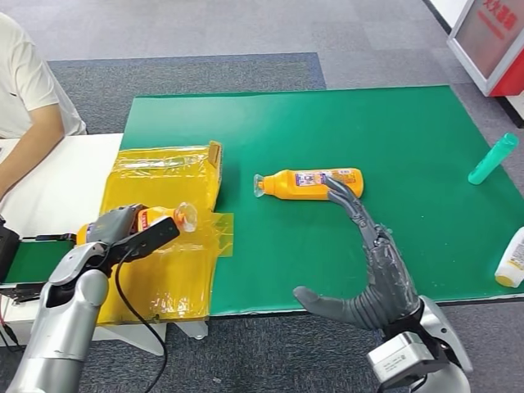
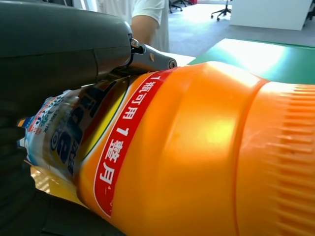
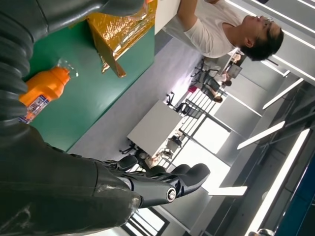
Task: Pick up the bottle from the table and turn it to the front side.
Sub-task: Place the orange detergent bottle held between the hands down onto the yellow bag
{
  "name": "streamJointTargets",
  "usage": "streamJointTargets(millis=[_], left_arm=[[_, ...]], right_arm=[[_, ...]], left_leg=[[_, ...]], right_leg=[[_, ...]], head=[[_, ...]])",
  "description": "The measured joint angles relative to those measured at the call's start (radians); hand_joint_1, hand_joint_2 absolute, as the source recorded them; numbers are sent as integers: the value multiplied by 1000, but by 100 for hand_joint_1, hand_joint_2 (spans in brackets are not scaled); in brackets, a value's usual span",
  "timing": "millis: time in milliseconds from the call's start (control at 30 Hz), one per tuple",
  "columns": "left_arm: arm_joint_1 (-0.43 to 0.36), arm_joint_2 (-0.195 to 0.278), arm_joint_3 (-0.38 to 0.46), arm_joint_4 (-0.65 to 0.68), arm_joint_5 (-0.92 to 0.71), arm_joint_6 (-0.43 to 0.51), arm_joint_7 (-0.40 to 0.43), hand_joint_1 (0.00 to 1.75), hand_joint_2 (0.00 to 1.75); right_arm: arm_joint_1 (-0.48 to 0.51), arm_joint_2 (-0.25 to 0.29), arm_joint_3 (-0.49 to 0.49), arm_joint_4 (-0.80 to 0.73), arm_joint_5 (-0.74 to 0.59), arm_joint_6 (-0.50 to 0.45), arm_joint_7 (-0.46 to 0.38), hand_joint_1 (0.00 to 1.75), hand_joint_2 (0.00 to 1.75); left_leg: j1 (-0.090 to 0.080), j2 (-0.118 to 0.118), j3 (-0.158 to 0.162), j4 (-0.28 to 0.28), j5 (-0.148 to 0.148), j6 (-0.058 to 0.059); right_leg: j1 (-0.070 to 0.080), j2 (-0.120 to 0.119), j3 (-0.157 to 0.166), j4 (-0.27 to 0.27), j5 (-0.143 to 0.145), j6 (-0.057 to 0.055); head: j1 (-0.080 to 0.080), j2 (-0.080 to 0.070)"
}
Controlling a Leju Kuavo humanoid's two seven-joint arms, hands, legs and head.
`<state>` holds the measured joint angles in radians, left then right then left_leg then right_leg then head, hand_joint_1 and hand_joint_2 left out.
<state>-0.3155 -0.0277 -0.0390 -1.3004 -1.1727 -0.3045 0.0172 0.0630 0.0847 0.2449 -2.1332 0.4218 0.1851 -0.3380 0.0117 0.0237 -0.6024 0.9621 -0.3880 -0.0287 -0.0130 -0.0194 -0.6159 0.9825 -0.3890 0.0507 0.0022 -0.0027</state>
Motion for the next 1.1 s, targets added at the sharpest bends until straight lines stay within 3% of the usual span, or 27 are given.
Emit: streamJointTargets(millis=[267, 900, 1033, 1100], left_arm=[[-36, -47, -13, 47, -1, 1, -2, 175, 175], [-64, -70, -90, 142, -106, 13, 20, 175, 175], [-66, -75, -99, 161, -108, 23, 16, 0, 175], [-65, -80, -100, 168, -107, 29, 14, 0, 175]], right_arm=[[-6, 0, 6, 0, -4, 6, 2, 0, 175], [-11, 0, 6, 2, 1, 11, 0, 0, 175], [-11, 0, 6, 3, 1, 12, 0, 0, 175], [-11, 0, 6, 3, 1, 12, 0, 0, 175]], left_leg=[[0, 0, 0, 0, 0, 0], [0, 0, 0, 0, 0, 0], [0, 0, 0, 0, 0, 0], [0, 0, 0, 0, 0, 0]], right_leg=[[0, 0, 0, 0, 0, 0], [0, 0, 0, 0, 0, 0], [0, 0, 0, 0, 0, 0], [0, 0, 1, 0, 0, 0]], head=[[0, 0], [0, 0], [0, 0], [0, 0]])
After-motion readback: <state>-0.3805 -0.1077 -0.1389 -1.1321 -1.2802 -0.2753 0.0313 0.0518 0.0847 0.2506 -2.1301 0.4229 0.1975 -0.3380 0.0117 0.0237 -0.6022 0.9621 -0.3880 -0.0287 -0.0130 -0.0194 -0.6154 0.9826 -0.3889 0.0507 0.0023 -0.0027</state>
